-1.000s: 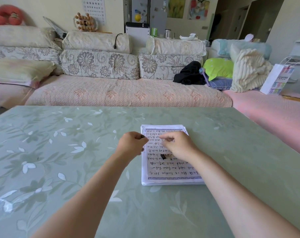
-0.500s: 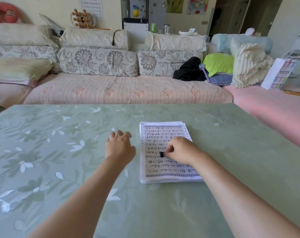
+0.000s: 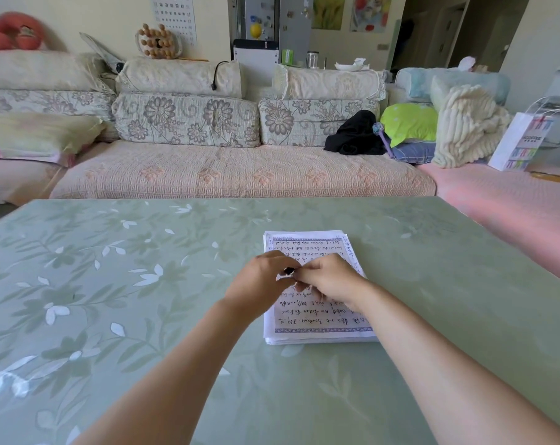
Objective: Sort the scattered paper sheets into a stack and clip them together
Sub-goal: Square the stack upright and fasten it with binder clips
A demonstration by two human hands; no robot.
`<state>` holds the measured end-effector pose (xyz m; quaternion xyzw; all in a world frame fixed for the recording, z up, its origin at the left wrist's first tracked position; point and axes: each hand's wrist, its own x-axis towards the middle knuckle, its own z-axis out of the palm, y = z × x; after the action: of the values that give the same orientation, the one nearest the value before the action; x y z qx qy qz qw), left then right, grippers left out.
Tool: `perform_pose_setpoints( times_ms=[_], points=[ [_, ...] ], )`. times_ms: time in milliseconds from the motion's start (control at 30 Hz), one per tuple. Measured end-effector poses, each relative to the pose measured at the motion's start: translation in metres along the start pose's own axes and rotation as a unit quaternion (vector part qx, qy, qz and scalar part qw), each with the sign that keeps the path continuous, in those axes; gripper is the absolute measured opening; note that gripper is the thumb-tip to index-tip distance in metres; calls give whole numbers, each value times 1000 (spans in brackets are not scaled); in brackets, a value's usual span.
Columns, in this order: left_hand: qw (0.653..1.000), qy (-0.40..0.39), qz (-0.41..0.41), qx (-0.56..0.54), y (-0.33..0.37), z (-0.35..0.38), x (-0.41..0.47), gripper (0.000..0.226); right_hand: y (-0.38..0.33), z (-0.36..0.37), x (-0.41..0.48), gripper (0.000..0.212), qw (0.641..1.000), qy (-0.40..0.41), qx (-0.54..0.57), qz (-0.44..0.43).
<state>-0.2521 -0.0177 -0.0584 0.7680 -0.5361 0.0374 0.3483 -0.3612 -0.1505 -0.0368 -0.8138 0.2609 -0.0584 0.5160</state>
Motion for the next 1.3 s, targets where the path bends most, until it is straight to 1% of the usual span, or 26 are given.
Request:
perform_pose_setpoints(
  times_ms=[33,100,200,233,300,400,600,700,800,867,933,1000,1033,1067,1100,1133,1167,1200,1233,1267,1300],
  points=[
    [1000,16,4,1,2,-4,1,18,-3,-1,-1,15,998,-12,58,22],
    [999,37,-9,-9,5,-11,3,13,-6,-4,-2,14,983,-43,169,64],
    [993,55,-76,-69,9,-17,4,13,-6,-9,-2,13,945,-94,298,99],
    [988,63,-106,-92,9,-18,5,13,-6,-11,-2,14,935,-108,322,100],
    [980,69,-147,-115,10,-20,5,11,-7,-12,-3,13,929,-122,338,90],
    [980,66,-153,-112,10,-22,4,10,-7,-9,-5,11,935,-115,329,65],
    [984,84,-95,-125,11,-24,4,14,-12,-8,-8,9,944,-81,313,66],
    [987,83,-74,-120,16,-24,1,10,-12,-2,-9,5,956,-45,276,93],
    [988,99,-71,-99,20,-24,-1,5,-11,3,-10,4,951,-31,287,109],
    [990,120,-43,-52,18,-23,-2,1,-12,4,-10,5,947,-28,306,99],
    [990,135,21,33,14,-22,-3,8,-15,5,-9,4,946,-16,312,85],
    [971,168,85,146,10,-21,-1,16,-18,6,-8,5,947,-9,315,66],
    [962,194,91,166,10,-21,1,16,-19,7,-9,5,946,-13,319,53],
    [961,218,73,151,12,-21,3,14,-20,7,-9,5,944,-21,327,40],
    [966,233,33,105,15,-21,5,11,-21,7,-10,6,941,-26,336,30],
    [971,235,-21,36,20,-20,7,8,-21,7,-10,6,938,-27,346,21],
    [971,219,-81,-51,24,-19,10,7,-21,6,-10,7,935,-24,355,14],
    [958,192,-144,-157,29,-20,12,9,-21,6,-10,7,933,-18,360,8],
    [927,165,-197,-272,32,-21,13,11,-20,5,-9,7,932,-10,361,2],
    [885,139,-238,-375,35,-22,13,10,-19,5,-9,7,933,-1,359,-2],
    [848,118,-263,-445,36,-24,11,9,-18,4,-9,8,935,6,355,-5]
  ],
)
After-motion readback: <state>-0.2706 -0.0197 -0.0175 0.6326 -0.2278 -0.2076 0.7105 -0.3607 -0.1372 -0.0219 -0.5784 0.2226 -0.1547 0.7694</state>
